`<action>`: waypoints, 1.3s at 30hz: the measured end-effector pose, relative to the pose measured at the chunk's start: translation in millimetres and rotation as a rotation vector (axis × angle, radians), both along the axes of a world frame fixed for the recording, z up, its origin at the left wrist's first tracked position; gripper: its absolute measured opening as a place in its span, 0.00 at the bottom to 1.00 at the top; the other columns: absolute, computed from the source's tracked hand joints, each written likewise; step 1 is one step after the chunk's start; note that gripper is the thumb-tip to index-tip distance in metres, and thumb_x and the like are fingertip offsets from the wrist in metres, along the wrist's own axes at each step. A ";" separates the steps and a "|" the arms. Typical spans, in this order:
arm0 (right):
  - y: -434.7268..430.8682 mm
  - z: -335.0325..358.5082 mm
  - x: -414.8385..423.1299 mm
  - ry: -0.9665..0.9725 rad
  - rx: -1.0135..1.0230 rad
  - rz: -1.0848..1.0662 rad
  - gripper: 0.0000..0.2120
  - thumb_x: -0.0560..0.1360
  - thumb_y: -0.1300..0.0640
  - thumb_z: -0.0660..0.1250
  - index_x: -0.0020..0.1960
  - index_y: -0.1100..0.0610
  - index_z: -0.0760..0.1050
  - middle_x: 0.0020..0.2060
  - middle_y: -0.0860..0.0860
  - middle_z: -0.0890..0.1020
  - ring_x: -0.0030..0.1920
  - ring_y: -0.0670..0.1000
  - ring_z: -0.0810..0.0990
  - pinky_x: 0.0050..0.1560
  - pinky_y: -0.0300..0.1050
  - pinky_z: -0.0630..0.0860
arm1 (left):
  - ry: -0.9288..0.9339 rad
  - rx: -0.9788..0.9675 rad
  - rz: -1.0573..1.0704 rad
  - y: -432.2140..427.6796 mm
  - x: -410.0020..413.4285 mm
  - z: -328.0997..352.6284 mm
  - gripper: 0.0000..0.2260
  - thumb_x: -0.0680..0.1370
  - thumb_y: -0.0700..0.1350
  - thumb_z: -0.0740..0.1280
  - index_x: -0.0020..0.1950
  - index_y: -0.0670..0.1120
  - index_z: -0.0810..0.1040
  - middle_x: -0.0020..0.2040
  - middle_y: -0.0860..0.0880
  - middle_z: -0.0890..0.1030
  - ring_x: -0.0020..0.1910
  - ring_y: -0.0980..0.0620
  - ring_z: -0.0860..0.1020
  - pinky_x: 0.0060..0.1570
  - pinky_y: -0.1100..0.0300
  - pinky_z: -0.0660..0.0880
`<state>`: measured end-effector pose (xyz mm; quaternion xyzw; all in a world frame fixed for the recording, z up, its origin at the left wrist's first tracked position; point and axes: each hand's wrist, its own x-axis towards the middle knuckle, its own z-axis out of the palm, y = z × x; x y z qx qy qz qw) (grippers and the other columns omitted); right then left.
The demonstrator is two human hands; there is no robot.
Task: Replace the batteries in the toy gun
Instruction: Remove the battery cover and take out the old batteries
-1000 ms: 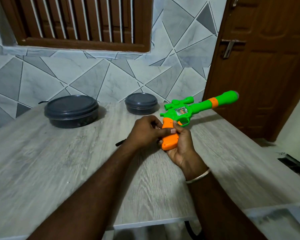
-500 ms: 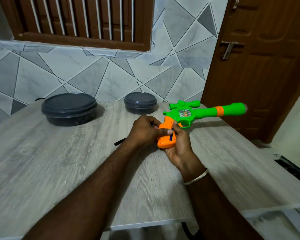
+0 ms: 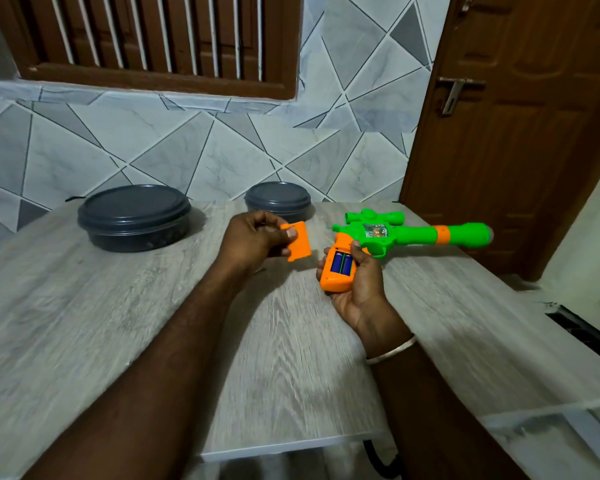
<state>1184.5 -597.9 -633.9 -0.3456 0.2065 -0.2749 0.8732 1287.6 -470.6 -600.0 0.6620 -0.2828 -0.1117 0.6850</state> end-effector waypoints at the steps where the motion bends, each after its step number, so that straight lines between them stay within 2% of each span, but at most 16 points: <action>1: -0.5 0.7 -0.8 -0.016 0.018 0.002 0.20 0.81 0.48 0.57 0.62 0.63 0.70 0.38 0.58 0.77 0.33 0.54 0.77 0.27 0.39 0.77 | -0.058 0.033 0.021 -0.5 2.0 -2.6 0.06 0.73 0.33 0.75 0.46 0.39 0.80 0.39 0.38 0.81 0.35 0.45 0.83 0.40 0.56 0.83; 3: 0.1 1.9 -2.8 -0.044 0.043 0.007 0.20 0.82 0.48 0.56 0.61 0.65 0.70 0.38 0.59 0.77 0.35 0.55 0.76 0.28 0.39 0.78 | -0.220 0.153 0.068 -4.1 4.4 -8.6 0.07 0.73 0.32 0.75 0.46 0.42 0.80 0.41 0.38 0.83 0.41 0.42 0.84 0.45 0.54 0.84; 6: 0.4 1.8 -3.9 -0.055 0.036 0.014 0.20 0.82 0.49 0.57 0.60 0.65 0.71 0.38 0.59 0.76 0.34 0.54 0.77 0.28 0.40 0.77 | -0.420 0.320 0.110 -11.0 -2.7 -15.6 0.05 0.74 0.36 0.74 0.46 0.45 0.82 0.41 0.45 0.84 0.42 0.48 0.83 0.40 0.66 0.79; 8: 0.9 2.1 -3.8 -0.039 0.011 0.034 0.19 0.82 0.48 0.56 0.57 0.65 0.72 0.38 0.58 0.76 0.30 0.52 0.78 0.28 0.39 0.77 | -0.475 0.373 0.108 -14.9 -9.4 -19.7 0.05 0.73 0.39 0.76 0.41 0.47 0.82 0.38 0.49 0.84 0.39 0.52 0.82 0.37 0.62 0.79; 10: 1.3 2.0 -3.8 -0.026 -0.007 0.049 0.19 0.82 0.48 0.56 0.53 0.65 0.73 0.38 0.58 0.76 0.28 0.51 0.79 0.28 0.39 0.77 | -0.545 0.480 0.076 -17.5 -7.1 -21.1 0.05 0.72 0.40 0.77 0.40 0.46 0.83 0.38 0.49 0.84 0.40 0.52 0.82 0.40 0.58 0.80; 15: 4.0 3.8 -7.2 -0.015 -0.031 0.072 0.19 0.82 0.49 0.56 0.49 0.65 0.75 0.38 0.58 0.78 0.30 0.51 0.78 0.28 0.39 0.77 | -0.690 0.673 -0.014 -17.1 1.1 -14.1 0.05 0.74 0.36 0.74 0.46 0.45 0.85 0.45 0.47 0.83 0.46 0.52 0.79 0.45 0.63 0.70; 18: 5.2 5.3 -8.6 -0.004 -0.033 0.075 0.20 0.82 0.48 0.56 0.48 0.65 0.75 0.38 0.58 0.78 0.31 0.51 0.78 0.28 0.39 0.77 | -0.724 0.731 -0.038 -18.0 3.5 -14.8 0.05 0.77 0.37 0.72 0.50 0.44 0.86 0.48 0.47 0.84 0.48 0.51 0.79 0.47 0.62 0.71; 21: 5.2 4.7 -8.2 0.007 -0.041 0.068 0.20 0.82 0.49 0.57 0.48 0.65 0.75 0.38 0.58 0.79 0.30 0.51 0.79 0.28 0.39 0.77 | -0.715 0.753 -0.069 -15.5 5.5 -14.6 0.07 0.77 0.36 0.70 0.51 0.44 0.86 0.51 0.46 0.85 0.51 0.50 0.81 0.55 0.58 0.77; 23: 4.6 4.1 -8.8 0.011 -0.049 0.068 0.20 0.81 0.48 0.57 0.51 0.66 0.75 0.39 0.58 0.79 0.32 0.52 0.78 0.29 0.39 0.77 | -0.678 0.712 -0.063 -12.5 3.5 -15.4 0.07 0.76 0.36 0.71 0.48 0.46 0.86 0.53 0.47 0.85 0.53 0.51 0.81 0.58 0.57 0.78; 26: 3.9 3.5 -8.4 0.007 -0.057 0.072 0.20 0.81 0.49 0.58 0.53 0.66 0.75 0.39 0.59 0.78 0.33 0.52 0.78 0.29 0.40 0.77 | -0.578 0.530 0.091 3.8 6.7 -8.6 0.08 0.72 0.36 0.73 0.42 0.49 0.86 0.48 0.51 0.86 0.49 0.54 0.82 0.54 0.57 0.80; 29: 3.9 3.2 -8.2 -0.001 -0.054 0.083 0.20 0.82 0.48 0.57 0.50 0.66 0.75 0.38 0.59 0.79 0.31 0.51 0.79 0.27 0.39 0.77 | -0.520 0.441 0.258 28.5 18.7 8.8 0.05 0.73 0.37 0.75 0.46 0.46 0.86 0.44 0.50 0.86 0.45 0.54 0.83 0.54 0.56 0.80; 31: 4.0 2.4 -7.3 -0.008 -0.068 0.081 0.20 0.81 0.48 0.58 0.49 0.65 0.76 0.35 0.58 0.80 0.30 0.51 0.79 0.28 0.39 0.77 | -0.498 0.542 0.344 46.5 26.0 19.0 0.05 0.72 0.41 0.77 0.47 0.45 0.86 0.44 0.48 0.86 0.44 0.52 0.82 0.49 0.57 0.78; 34: 4.3 1.9 -5.6 -0.033 -0.101 0.091 0.20 0.82 0.49 0.56 0.46 0.64 0.75 0.31 0.56 0.81 0.29 0.50 0.79 0.28 0.39 0.76 | -0.416 0.789 0.327 68.1 28.0 20.4 0.10 0.69 0.49 0.80 0.45 0.45 0.86 0.44 0.47 0.85 0.41 0.53 0.80 0.42 0.59 0.73; 39: 4.9 1.9 -5.2 -0.037 -0.129 0.094 0.20 0.82 0.49 0.56 0.44 0.63 0.75 0.31 0.56 0.81 0.28 0.50 0.79 0.28 0.39 0.76 | -0.250 0.960 0.162 74.5 19.9 11.4 0.19 0.61 0.56 0.84 0.44 0.46 0.86 0.45 0.48 0.84 0.46 0.52 0.80 0.46 0.56 0.79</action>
